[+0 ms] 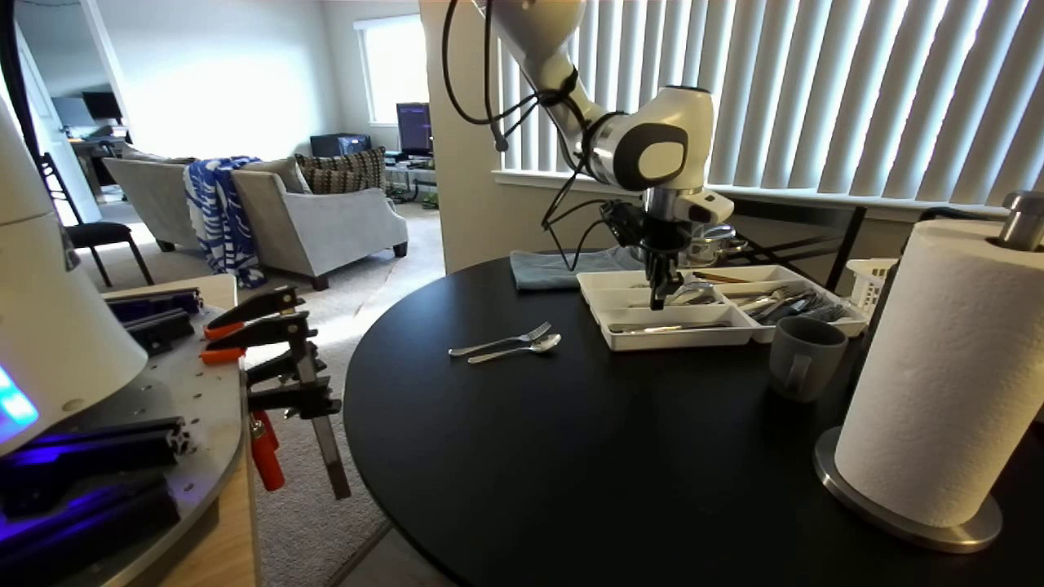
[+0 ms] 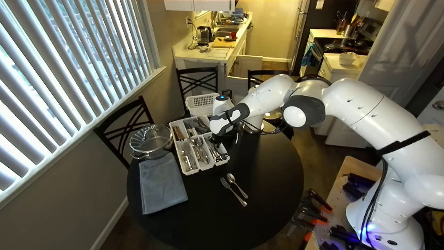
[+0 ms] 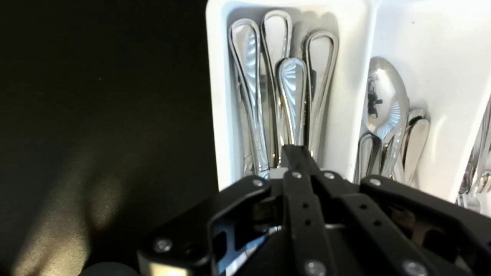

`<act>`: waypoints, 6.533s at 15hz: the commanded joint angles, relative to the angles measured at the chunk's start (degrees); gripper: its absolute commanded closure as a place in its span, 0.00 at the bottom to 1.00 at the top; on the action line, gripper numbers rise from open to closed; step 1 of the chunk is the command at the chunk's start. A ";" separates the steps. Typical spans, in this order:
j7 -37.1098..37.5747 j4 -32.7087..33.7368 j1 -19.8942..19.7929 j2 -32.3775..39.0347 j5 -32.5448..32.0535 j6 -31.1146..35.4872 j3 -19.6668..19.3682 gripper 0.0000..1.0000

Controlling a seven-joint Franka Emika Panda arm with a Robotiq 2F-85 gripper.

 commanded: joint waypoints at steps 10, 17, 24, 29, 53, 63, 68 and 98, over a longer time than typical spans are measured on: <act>-0.26 0.48 0.09 0.66 0.62 1.08 -0.36 0.68; -0.96 17.95 -1.35 12.92 -0.12 -9.66 0.63 0.23; 0.61 26.34 -0.94 17.18 -1.26 -16.79 -1.01 0.76; 0.96 27.77 -0.45 17.07 -2.38 -17.33 -1.93 1.00; 0.38 27.70 0.91 17.55 -5.01 -19.07 -2.25 0.50; -0.42 27.31 1.89 17.41 -5.60 -19.01 -1.76 1.00; 2.77 29.32 1.82 17.27 -6.28 -17.26 -3.68 0.98; 6.29 25.65 5.94 14.46 -4.79 -1.55 -3.83 0.91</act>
